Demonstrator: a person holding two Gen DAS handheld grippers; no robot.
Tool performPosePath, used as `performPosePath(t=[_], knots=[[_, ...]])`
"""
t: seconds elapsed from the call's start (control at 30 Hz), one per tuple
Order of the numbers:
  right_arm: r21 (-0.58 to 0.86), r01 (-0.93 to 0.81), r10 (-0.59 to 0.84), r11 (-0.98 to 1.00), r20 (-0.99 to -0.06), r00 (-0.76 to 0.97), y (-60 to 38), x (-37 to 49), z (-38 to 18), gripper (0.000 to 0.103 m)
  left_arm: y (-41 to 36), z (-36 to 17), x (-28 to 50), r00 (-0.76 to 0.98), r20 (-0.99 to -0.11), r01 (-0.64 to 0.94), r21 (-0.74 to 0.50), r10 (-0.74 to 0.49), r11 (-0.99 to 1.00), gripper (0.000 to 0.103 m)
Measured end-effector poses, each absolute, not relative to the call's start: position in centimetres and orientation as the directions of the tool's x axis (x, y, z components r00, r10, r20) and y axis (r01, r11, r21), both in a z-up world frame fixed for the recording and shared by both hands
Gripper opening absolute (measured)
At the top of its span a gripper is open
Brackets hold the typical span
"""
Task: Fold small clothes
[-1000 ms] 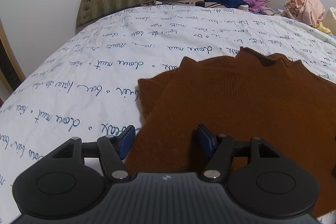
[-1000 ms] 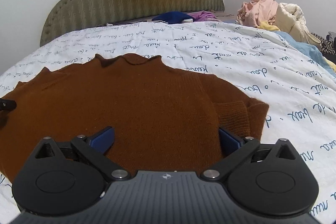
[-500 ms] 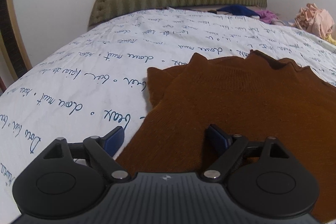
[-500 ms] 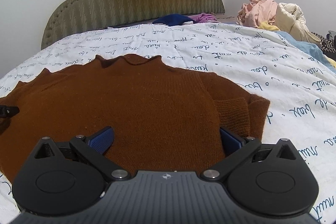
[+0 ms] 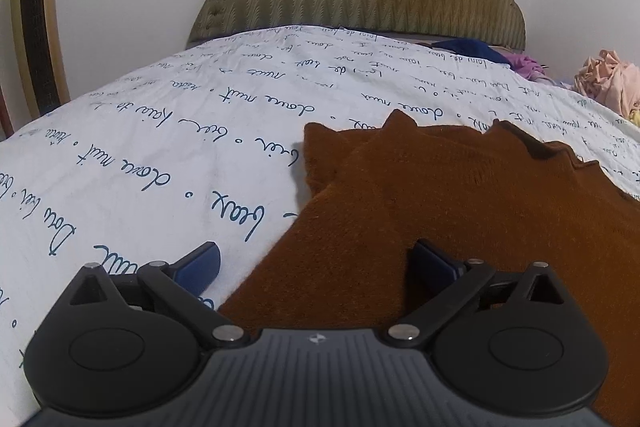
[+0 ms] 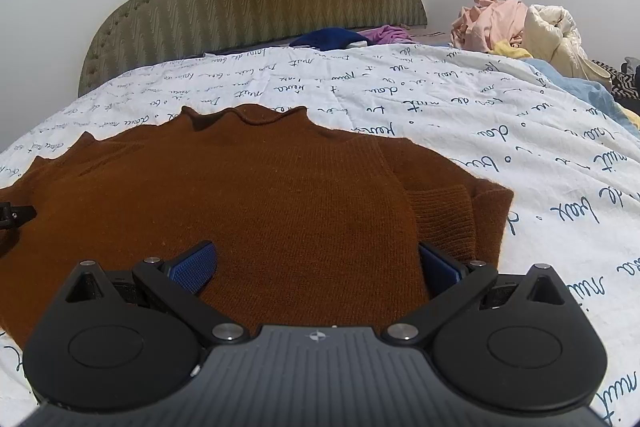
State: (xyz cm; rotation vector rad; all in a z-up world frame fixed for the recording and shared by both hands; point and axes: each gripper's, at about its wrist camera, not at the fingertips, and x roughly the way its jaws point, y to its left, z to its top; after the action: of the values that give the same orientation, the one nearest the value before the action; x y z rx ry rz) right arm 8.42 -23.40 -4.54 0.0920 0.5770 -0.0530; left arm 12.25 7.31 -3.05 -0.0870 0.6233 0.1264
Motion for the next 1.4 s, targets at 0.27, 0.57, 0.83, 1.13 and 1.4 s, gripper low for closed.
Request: performPosePath(t=[0.27,0.57,0.83,1.13,1.4], knots=[[0.072,0.077,-0.025,0.994,-0.547,0.837,-23.4,8.4,-4.5,0.103,7.4,-3.1,12.2,0.804,-0.587,-0.142,-0.046,0.089,0.989,0.103],[0.055,0.084,-0.043,0.995,-0.521,0.852,-23.2,8.0,-4.3,0.103,7.5,-3.1,12.1,0.804,-0.589,-0.142,-0.056,0.082,0.988,0.103],[-0.045,0.015,-0.034,0.999,-0.439,0.898,-19.3,5.7,-1.2,0.103,11.0,-0.3,12.8,0.765,-0.644,-0.109,-0.127,0.001,0.986,0.103],[-0.314,-0.144,0.027,0.939,-0.349,0.937,-9.0,3.9,1.5,0.103,16.3,3.4,17.3,0.714,-0.690,-0.011,-0.183,-0.120,0.983,0.103],[-0.320,-0.367,0.189,0.874,-0.472,0.861,-2.9,3.2,1.2,0.100,16.7,1.2,21.1,0.572,-0.743,0.054,-0.389,-0.348,0.920,0.103]])
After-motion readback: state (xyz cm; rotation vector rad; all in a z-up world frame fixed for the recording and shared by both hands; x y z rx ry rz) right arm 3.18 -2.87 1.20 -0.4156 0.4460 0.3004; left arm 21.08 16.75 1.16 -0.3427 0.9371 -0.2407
